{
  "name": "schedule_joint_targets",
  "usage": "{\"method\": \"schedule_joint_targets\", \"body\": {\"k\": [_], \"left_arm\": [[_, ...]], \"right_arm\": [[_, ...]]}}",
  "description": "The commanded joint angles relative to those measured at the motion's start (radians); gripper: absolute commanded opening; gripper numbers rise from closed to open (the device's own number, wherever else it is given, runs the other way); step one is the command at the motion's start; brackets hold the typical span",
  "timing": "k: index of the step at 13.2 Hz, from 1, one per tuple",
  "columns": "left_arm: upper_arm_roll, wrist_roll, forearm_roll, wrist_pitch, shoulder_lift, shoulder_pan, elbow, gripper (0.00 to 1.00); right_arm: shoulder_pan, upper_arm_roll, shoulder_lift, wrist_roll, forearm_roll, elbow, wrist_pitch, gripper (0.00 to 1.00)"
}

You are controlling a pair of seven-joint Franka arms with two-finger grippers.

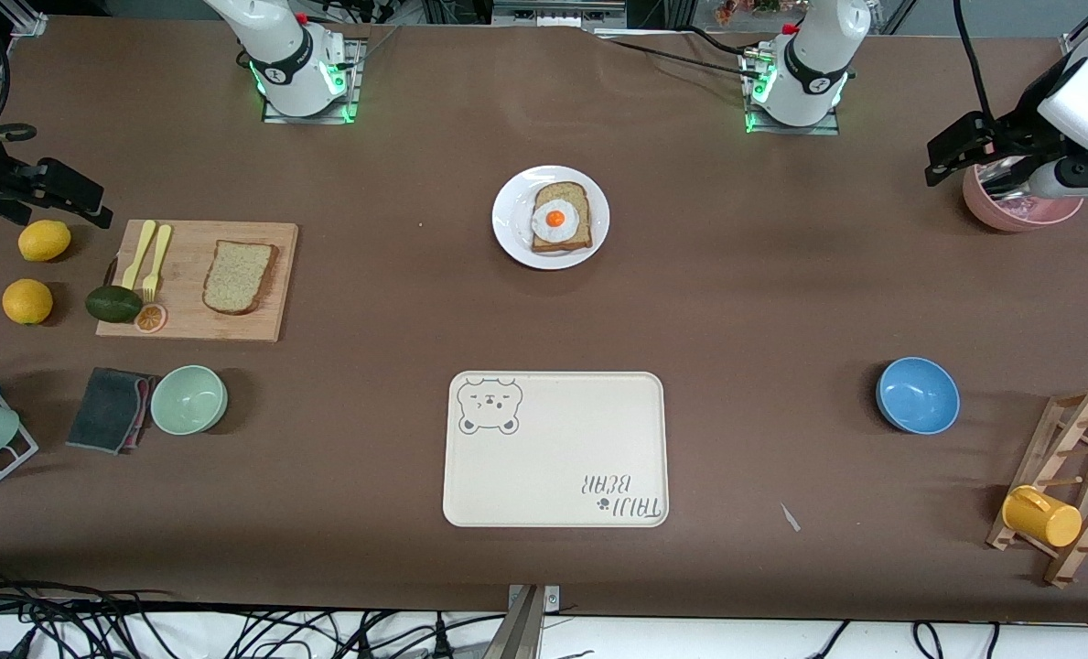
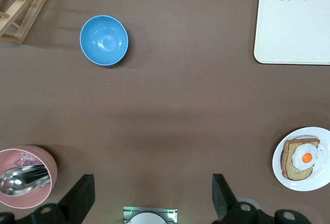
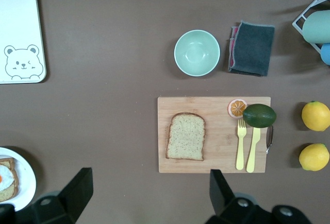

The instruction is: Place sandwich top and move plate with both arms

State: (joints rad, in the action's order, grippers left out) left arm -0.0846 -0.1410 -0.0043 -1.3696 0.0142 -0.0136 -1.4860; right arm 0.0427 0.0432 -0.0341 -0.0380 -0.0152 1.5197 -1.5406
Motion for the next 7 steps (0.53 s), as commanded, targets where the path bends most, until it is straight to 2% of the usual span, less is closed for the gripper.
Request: {"method": "schedule_joint_targets", "body": {"k": [1, 7], "left_arm": [[0.002, -0.003, -0.016, 0.018, -0.006, 0.0, 0.024, 1.0], [-0.003, -0.003, -0.017, 0.018, -0.006, -0.002, 0.026, 1.0]], "right_arm": [[-0.009, -0.009, 0.0, 0.001, -0.008, -0.012, 0.017, 1.0], [-0.014, -0.005, 0.0, -0.009, -0.008, -0.012, 0.017, 1.0]]}}
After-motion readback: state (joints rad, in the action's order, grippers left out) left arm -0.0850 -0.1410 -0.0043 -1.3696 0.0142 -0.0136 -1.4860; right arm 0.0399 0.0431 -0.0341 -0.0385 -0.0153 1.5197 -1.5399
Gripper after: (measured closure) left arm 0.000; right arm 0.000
